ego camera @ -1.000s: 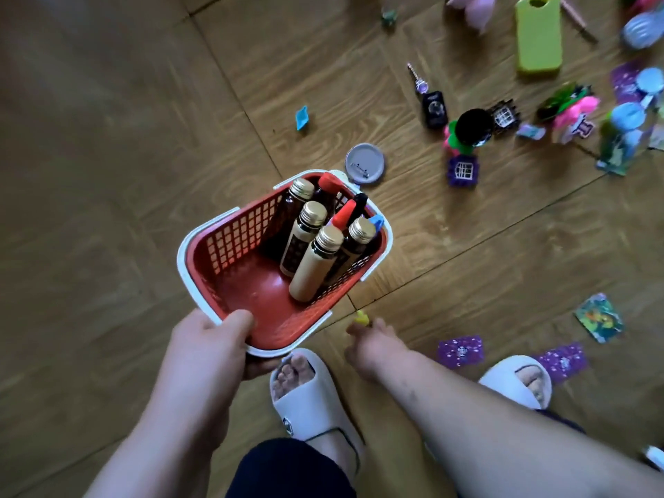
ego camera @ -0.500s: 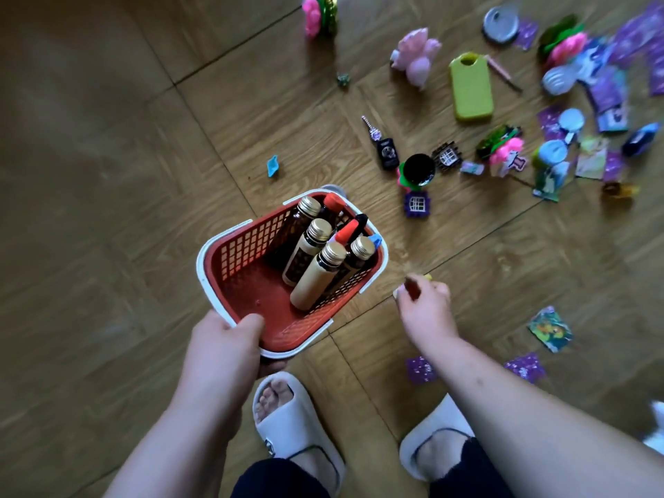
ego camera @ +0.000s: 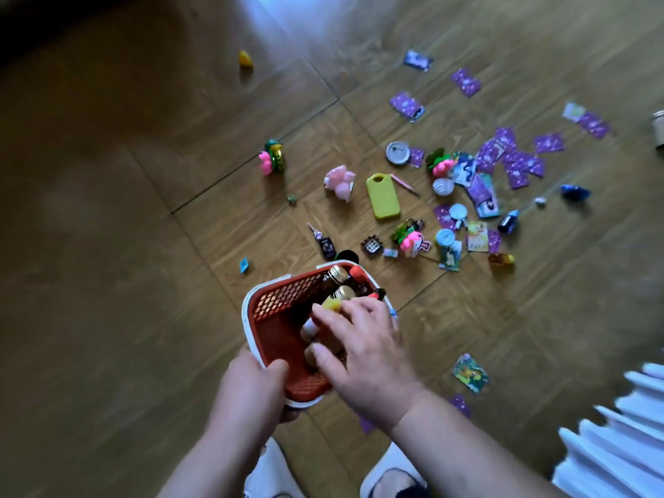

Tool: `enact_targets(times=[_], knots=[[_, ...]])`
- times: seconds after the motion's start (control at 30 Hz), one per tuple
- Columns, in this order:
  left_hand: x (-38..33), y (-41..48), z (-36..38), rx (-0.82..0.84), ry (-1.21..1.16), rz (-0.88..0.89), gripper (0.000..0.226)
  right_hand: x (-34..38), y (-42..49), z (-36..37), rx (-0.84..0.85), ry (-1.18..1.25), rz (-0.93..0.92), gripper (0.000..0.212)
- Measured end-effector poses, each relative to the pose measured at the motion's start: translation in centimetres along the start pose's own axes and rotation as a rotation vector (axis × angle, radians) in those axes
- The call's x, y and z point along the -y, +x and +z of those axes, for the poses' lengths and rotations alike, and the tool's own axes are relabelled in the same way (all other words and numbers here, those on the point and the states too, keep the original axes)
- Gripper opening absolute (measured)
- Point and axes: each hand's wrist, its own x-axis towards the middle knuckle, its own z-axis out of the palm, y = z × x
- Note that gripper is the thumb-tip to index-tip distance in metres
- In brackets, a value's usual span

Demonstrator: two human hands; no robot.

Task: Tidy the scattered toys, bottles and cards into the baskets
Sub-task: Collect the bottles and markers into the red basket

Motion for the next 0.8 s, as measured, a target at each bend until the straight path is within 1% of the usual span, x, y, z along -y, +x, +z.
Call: enact_targets(times=[0.1, 0.17, 0.23, 0.3, 0.37, 0.43, 0.5, 0.6, 0.7, 0.77, 0.8], knots=[[-3.0, -2.3, 0.9, 0.047, 0.009, 0.023, 0.024, -0.6, 1.1, -3.1, 0.045, -0.118, 0.012, 0.038], [-5.2, -3.8, 1.5, 0.074, 0.019, 0.036, 0.026, -1.1, 1.8, -5.8, 0.048, -0.106, 0.005, 0.034], [-7.7, -5.3, 2.2, 0.081, 0.023, 0.047, 0.026, -1.7, 2.5, -9.0, 0.019, -0.033, -0.016, 0.032], [-9.6, -6.4, 2.5, 0.083, 0.031, 0.046, 0.024, -2.4, 3.2, -11.5, -0.057, 0.033, -0.029, 0.029], [-12.0, -7.5, 3.1, 0.074, 0.028, 0.052, 0.022, -3.3, 4.0, -15.0, -0.152, 0.071, 0.008, 0.026], [-13.9, -8.4, 3.5, 0.087, 0.031, 0.059, 0.022, -4.4, 4.7, -17.5, -0.229, 0.057, 0.022, 0.023], [-15.9, -8.6, 4.2, 0.086, 0.024, 0.048, 0.022, -6.0, 5.4, -19.7, -0.257, 0.03, 0.043, 0.022], [-18.6, -8.2, 5.1, 0.106, 0.025, 0.022, 0.022, -8.2, 6.5, -21.9, -0.271, 0.004, 0.12, 0.021], [-22.2, -6.5, 6.0, 0.142, 0.087, 0.03, 0.022, -10.1, 8.2, -23.7, -0.275, -0.025, 0.223, 0.024], [-24.9, -5.1, 6.7, 0.174, 0.136, 0.05, 0.021, -11.3, 9.3, -24.6, -0.288, -0.018, 0.311, 0.024], [-26.2, -3.9, 7.2, 0.184, 0.169, 0.056, 0.02, -12.2, 10.2, -25.0, -0.272, -0.001, 0.385, 0.021]])
